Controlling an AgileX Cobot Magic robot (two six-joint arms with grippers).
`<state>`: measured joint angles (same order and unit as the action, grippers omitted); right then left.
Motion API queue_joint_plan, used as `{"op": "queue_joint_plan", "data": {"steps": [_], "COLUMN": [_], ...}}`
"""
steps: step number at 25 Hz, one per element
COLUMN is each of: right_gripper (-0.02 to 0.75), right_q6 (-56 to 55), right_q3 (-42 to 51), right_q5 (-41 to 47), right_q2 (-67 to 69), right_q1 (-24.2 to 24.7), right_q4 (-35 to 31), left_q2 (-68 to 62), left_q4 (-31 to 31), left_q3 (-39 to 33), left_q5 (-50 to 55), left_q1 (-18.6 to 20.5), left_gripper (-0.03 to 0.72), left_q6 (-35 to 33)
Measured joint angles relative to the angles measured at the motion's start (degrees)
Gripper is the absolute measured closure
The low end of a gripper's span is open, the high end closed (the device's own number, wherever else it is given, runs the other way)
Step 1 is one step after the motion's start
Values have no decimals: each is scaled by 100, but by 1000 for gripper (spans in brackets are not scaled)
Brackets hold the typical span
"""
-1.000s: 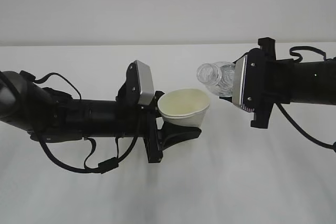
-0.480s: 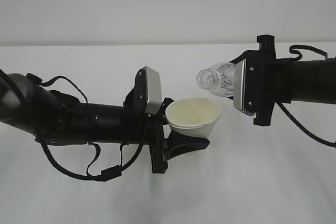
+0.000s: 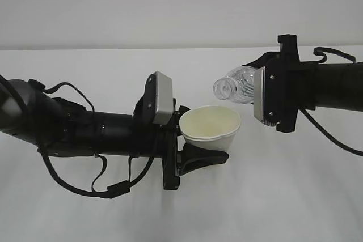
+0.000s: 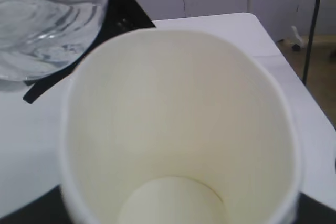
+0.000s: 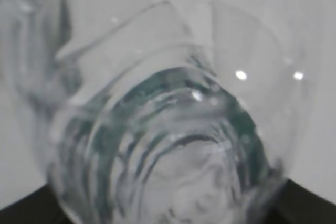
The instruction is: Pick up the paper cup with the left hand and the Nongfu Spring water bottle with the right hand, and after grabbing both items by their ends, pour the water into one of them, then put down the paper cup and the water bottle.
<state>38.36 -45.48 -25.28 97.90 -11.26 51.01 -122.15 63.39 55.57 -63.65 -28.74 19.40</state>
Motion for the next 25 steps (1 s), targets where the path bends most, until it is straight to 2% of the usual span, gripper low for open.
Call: {"op": "queue_joint_plan", "data": {"steps": [25], "right_gripper": [288], "right_q6": [1184], "right_q3": [0], "right_q5": [-379], "right_q2": [0], "right_q1": [0], "right_q4": [-319], "left_q2": [0], "left_q4": [153], "left_q3": [0], "left_q5": [-59], "left_q1": [0], "left_gripper": [286], "left_q6": [110]}}
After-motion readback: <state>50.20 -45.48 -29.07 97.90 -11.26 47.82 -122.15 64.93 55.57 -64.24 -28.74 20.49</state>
